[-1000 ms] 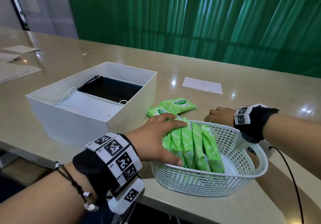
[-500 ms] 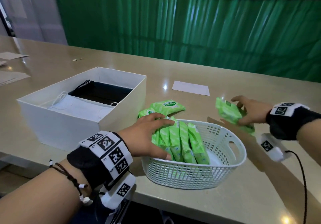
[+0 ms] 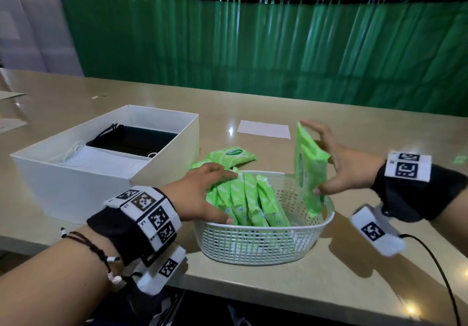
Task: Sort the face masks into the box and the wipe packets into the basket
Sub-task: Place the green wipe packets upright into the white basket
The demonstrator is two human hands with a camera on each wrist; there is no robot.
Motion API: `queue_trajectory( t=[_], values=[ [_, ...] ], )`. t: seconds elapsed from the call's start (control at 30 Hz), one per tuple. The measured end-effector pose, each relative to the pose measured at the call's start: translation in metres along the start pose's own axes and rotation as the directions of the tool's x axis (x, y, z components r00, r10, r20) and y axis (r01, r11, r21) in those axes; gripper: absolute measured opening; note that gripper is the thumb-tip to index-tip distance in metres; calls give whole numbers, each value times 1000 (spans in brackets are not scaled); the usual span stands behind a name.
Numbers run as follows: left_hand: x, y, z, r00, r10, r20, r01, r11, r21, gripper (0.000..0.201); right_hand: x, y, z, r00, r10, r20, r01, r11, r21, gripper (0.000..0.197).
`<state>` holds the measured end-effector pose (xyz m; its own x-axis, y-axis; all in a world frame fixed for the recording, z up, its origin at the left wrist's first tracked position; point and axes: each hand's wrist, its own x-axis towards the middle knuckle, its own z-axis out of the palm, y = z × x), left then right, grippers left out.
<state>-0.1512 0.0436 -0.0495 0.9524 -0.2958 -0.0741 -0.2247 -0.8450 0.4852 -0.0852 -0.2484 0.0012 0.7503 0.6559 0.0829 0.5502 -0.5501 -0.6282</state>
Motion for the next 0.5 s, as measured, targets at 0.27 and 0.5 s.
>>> queue_trajectory(
  t=[0.27,0.5],
  values=[
    [-3,4,-2,998,-33,-47,34,999,3,105,-5,-4,19,990,108,94,-87,974,-207,118],
    [-1,11,-3,998,-6,-65,8,999,44,90,2,6,42,952,227,208,-149,931,-334,100]
  ],
)
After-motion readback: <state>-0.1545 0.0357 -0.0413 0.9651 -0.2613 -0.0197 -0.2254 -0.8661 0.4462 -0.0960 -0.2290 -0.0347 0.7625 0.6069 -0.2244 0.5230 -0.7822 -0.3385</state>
